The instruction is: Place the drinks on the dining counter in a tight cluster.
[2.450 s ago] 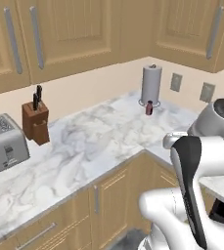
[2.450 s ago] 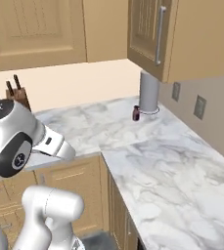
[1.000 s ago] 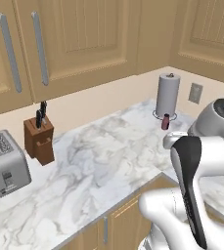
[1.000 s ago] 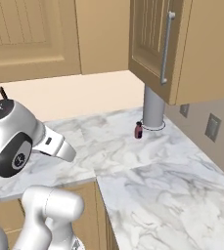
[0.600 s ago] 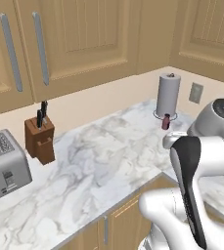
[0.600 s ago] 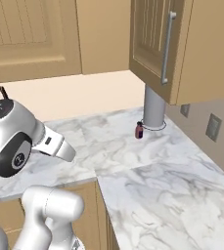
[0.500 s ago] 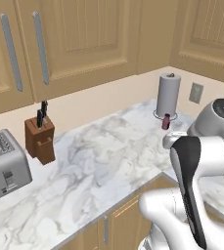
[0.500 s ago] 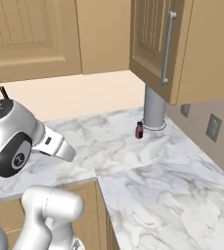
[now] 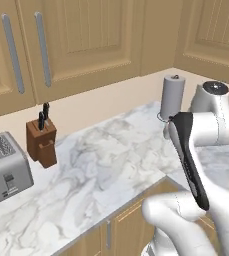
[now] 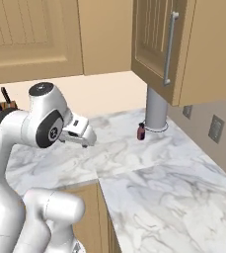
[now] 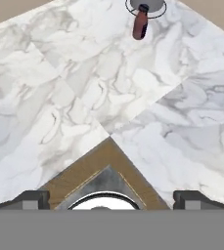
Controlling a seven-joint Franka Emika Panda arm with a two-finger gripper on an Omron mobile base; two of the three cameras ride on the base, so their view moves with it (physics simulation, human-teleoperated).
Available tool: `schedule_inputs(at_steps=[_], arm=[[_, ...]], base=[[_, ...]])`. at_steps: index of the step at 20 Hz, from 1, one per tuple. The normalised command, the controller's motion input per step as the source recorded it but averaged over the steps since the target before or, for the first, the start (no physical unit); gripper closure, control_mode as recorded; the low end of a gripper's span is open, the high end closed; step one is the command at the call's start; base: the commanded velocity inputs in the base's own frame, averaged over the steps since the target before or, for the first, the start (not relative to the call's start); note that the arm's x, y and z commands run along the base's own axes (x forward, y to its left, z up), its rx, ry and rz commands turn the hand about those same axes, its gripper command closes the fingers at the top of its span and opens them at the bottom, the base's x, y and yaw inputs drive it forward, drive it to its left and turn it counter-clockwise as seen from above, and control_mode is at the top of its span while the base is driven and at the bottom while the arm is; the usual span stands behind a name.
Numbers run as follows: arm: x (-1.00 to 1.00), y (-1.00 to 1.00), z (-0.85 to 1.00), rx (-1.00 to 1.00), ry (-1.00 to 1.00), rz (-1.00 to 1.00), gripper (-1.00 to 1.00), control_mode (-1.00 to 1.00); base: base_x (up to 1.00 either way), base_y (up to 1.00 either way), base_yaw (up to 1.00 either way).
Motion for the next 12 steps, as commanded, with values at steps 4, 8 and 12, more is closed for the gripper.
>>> schedule_inputs(at_steps=[4,8,12], arm=[[1.00,-0.50,-0.11,0.00,0.09,0.08,-1.00,-1.00],[1.00,-0.58,-0.34,0.00,0.01,0.03,-1.00,-1.00],[1.00,-0.57,-0.38,0.00,0.00,0.00,-1.00,-1.00]], base=[[0.00,0.00,0.00],[0.00,0.00,0.00],[0.00,0.00,0.00]])
